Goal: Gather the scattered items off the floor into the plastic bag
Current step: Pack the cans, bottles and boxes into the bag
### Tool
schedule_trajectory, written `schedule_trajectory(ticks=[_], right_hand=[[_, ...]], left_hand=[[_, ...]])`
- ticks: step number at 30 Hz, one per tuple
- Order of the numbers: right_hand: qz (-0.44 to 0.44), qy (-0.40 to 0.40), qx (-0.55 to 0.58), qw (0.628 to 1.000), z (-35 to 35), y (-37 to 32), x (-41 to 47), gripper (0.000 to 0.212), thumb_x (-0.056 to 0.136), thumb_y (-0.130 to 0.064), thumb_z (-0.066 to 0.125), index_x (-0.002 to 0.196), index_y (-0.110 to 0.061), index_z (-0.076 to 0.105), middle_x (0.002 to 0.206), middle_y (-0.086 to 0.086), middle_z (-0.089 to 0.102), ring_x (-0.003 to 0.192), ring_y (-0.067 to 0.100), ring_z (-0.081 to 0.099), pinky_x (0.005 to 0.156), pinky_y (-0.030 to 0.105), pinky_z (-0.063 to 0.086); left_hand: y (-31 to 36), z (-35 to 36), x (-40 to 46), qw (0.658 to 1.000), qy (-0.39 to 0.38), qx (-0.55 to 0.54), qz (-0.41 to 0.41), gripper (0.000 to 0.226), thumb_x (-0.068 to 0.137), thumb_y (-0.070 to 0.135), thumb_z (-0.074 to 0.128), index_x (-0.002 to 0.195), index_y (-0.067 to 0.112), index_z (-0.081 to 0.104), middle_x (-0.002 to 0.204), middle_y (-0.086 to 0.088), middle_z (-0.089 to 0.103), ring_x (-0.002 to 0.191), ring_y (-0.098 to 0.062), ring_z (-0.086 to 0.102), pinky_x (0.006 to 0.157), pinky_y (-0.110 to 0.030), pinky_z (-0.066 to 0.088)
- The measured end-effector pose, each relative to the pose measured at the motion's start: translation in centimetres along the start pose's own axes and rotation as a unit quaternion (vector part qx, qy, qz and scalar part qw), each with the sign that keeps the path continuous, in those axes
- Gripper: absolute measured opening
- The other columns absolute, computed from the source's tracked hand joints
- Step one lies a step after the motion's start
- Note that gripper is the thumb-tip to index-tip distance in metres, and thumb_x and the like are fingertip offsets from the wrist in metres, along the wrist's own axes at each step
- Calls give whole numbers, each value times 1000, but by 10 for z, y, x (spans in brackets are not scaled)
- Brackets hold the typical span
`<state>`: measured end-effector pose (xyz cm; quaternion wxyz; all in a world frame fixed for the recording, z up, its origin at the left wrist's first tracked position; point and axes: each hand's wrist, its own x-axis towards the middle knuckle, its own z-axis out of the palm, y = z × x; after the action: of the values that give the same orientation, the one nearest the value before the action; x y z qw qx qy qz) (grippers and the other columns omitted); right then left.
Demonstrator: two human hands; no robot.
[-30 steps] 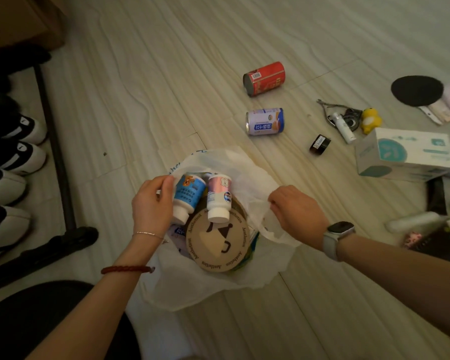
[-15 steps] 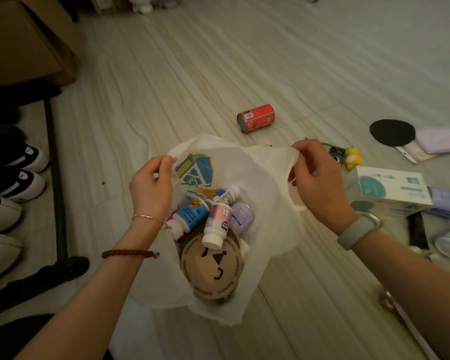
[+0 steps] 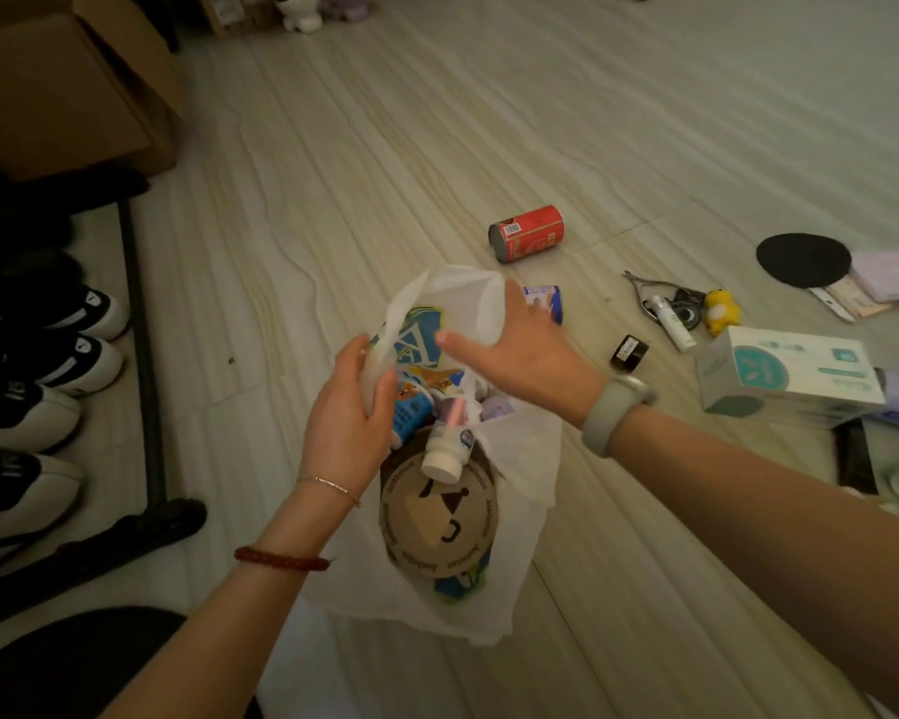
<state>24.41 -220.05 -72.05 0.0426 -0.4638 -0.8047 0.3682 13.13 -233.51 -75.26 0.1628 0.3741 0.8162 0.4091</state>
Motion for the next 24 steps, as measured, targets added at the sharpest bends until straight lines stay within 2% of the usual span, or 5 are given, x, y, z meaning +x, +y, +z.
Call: schedule_trajectory(ticks=[4, 8, 12, 17, 24], right_hand=[[25, 30, -153, 987, 29, 21, -7, 80, 87, -29, 54, 144, -12, 1, 139, 21, 34, 120, 38, 42, 90, 47, 41], [-48, -6, -12, 999, 21, 43, -27, 65, 87, -2, 52, 142, -11, 19, 131, 19, 46, 114, 36, 49, 91, 35, 39], [-110, 78, 92, 987, -15, 34, -40, 43, 93, -3, 38, 135, -9, 31, 105, 7, 52, 94, 26, 52, 66, 21, 29], [-212, 205, 137, 946, -49, 24, -31, 35, 91, 3, 38, 125, -8, 41, 103, -18, 45, 85, -12, 44, 79, -7, 28], [-187, 186, -64, 963, -40, 59, 6, 45, 83, -19, 30, 121, -14, 53, 105, 14, 58, 89, 31, 57, 80, 40, 47]], left_hand=[[-15, -7, -11, 986, -73, 108, -106, 39, 95, 39, 36, 114, 8, 48, 107, -11, 55, 101, -29, 54, 74, -30, 40], [-12, -19, -11, 994, -41, -6, -99, 31, 96, 26, 40, 67, 13, 40, 65, 1, 42, 68, -19, 45, 54, -27, 32], [16, -29, -3, 987, 21, -131, -85, 25, 95, 19, 43, 78, 8, 57, 59, 4, 48, 44, 4, 46, 40, -7, 33], [38, -42, 23, 973, 31, -212, -92, 48, 94, 35, 44, 52, 23, 63, 51, 0, 42, 43, -8, 37, 44, -20, 32], [4, -37, 72, 973, 121, -116, -156, 50, 89, 50, 47, 57, 11, 49, 59, -8, 46, 58, -22, 46, 56, -27, 39]])
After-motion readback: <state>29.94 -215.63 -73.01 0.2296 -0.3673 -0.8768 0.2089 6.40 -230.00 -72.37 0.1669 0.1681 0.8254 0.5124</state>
